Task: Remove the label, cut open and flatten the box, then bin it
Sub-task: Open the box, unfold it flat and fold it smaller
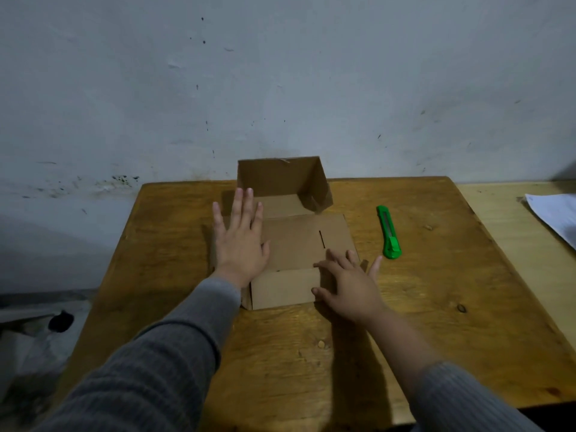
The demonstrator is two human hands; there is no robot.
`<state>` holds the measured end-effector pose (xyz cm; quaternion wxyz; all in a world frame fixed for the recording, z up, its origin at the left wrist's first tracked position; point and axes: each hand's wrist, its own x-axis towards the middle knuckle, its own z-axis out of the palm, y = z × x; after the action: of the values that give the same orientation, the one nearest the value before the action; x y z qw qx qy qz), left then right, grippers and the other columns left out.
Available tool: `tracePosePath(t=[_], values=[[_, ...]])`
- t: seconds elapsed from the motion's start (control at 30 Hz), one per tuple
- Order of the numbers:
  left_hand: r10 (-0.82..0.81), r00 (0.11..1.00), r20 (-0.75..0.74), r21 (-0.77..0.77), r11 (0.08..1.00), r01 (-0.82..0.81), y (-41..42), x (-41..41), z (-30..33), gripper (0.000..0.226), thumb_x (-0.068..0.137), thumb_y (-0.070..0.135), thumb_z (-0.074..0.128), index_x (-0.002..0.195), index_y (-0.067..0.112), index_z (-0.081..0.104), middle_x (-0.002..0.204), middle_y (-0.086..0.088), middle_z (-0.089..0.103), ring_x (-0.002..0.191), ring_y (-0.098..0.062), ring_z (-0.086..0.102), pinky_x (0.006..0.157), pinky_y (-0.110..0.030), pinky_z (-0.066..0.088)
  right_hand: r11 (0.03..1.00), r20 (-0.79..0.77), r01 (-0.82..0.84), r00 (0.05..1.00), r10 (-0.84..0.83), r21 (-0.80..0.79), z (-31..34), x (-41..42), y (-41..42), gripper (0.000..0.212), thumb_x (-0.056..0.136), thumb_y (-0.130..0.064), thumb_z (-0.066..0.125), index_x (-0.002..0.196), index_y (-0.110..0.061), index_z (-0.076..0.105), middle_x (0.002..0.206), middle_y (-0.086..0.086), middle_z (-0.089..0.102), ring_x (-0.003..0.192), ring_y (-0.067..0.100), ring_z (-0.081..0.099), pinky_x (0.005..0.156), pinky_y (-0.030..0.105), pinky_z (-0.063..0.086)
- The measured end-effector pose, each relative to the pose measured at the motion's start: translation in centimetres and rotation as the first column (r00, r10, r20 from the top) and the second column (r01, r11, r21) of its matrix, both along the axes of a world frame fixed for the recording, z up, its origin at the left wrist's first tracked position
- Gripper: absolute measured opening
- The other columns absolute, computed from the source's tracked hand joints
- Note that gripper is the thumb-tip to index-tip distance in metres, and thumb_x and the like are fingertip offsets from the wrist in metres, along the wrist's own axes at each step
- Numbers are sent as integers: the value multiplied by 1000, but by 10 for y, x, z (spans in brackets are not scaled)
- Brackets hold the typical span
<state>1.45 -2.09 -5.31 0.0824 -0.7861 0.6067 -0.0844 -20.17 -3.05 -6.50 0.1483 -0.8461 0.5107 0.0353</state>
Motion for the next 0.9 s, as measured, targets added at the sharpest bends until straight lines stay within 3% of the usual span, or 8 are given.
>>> tracePosePath(t=[0.17,0.27,0.37,0.5,0.6,0.67,0.8,0.9], values=[[-208,937,-281,2,976,217,22,10,3,56,103,40,22,154,19,15,163,-2,9,150,-16,2,120,-39,-1,996,125,49,991,-40,-70,11,2,7,42,81,-44,67,118,-32,51,136,-8,54,142,15,28,107,62,-21],[-102,838,-537,154,964,216,28,13,9,56,103,45,18,153,19,24,161,0,17,149,-15,10,120,-34,12,993,203,81,977,-62,-90,12,-3,17,25,82,-50,64,95,-32,51,106,-10,67,114,13,58,116,52,-14],[-29,841,-540,269,941,206,32,12,11,64,101,54,19,154,18,20,162,-2,13,149,-17,7,121,-37,12,987,336,156,933,-133,-44,21,-3,31,32,89,-57,45,90,-29,60,98,-3,71,106,13,61,119,41,-3],[-46,911,-411,355,912,207,47,4,6,81,93,68,22,155,19,7,163,-2,-3,149,-19,-7,120,-50,0,983,293,183,940,-173,-6,24,1,39,35,96,-45,44,112,-22,64,122,3,65,128,22,49,119,45,4],[-27,933,-360,392,903,177,65,-1,-3,96,83,81,25,155,21,2,163,0,-10,148,-18,-15,117,-56,-9,994,30,52,998,-55,98,19,-2,41,62,85,-61,51,140,-36,38,157,-1,25,148,23,6,113,56,-11],[-35,933,-359,383,906,182,75,-2,-9,103,78,85,27,155,22,0,162,1,-12,148,-18,-18,116,-57,-11,989,-128,8,992,11,147,14,-4,46,83,78,-74,47,148,-40,18,162,1,2,148,26,-11,108,61,-18],[-76,919,-386,336,916,217,99,0,-17,109,74,87,32,155,22,-2,162,3,-13,148,-16,-16,118,-55,-6,989,-190,7,982,22,150,-1,-10,69,92,75,-80,41,149,-41,4,161,0,-11,146,28,-17,111,65,-12],[-128,909,-398,284,925,254,119,0,-22,109,74,88,32,154,25,-3,162,5,-12,148,-14,-15,119,-54,-1,994,-99,43,995,-33,101,-6,-18,89,91,71,-82,44,146,-41,17,161,-3,2,147,25,-9,113,62,-10]])
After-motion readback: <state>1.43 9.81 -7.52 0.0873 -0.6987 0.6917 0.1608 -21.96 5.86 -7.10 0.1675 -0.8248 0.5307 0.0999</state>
